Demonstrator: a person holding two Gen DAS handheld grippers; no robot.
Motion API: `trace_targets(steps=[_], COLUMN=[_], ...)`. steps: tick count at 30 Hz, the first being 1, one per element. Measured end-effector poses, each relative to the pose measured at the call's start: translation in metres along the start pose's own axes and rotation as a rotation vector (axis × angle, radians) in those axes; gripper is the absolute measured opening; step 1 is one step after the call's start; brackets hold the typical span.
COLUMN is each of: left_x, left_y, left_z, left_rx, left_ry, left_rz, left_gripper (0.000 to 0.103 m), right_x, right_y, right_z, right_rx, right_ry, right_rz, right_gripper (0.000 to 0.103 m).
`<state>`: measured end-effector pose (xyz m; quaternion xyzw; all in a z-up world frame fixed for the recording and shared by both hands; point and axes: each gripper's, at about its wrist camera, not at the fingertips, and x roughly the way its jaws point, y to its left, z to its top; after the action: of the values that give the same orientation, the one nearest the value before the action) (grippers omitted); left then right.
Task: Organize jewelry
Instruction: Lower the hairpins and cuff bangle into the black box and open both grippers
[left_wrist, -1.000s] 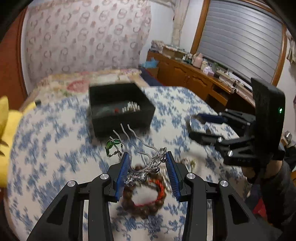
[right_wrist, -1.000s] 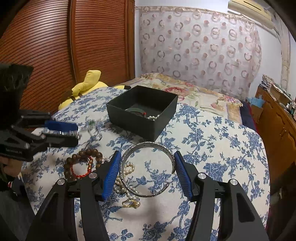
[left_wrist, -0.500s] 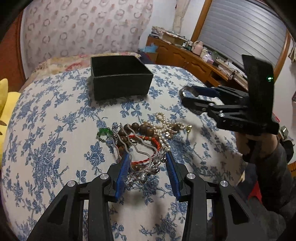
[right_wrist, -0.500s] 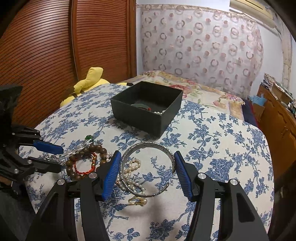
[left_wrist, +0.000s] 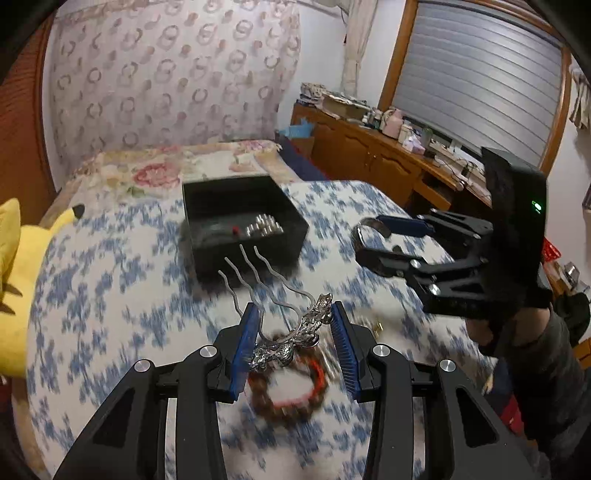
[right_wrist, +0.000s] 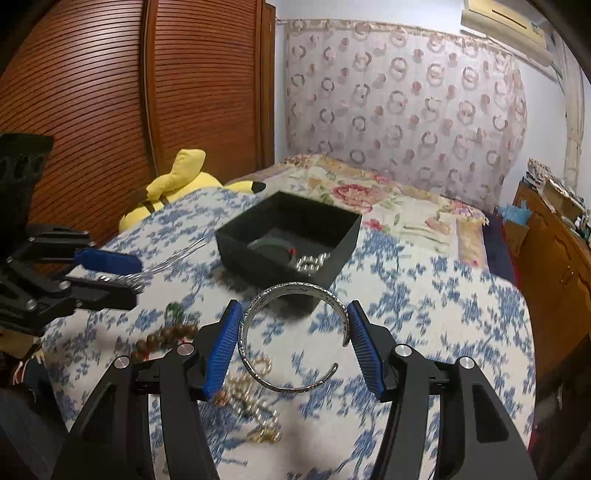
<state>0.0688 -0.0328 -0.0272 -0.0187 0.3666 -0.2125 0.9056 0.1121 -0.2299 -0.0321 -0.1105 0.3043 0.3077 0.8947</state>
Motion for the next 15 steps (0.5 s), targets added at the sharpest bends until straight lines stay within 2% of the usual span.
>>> trace_targets(steps=[5,15], left_x=[0.021,0.077], left_y=[0.011,0.038], left_z=[0.034,0.083], left_rx=[0.015,0.012], left_ry=[-0.019,0.022], left_rz=[0.030,0.054], left_gripper=[0.038,0.038], right_x=[0.011,0.042], right_y=[-0.013,-0.041], right_z=[0.018,0.055], right_rx=[0.008,0.024], right_ry=[-0.025,-0.054], right_rz=[0.012,0.047], right_gripper=[0.061,0.061])
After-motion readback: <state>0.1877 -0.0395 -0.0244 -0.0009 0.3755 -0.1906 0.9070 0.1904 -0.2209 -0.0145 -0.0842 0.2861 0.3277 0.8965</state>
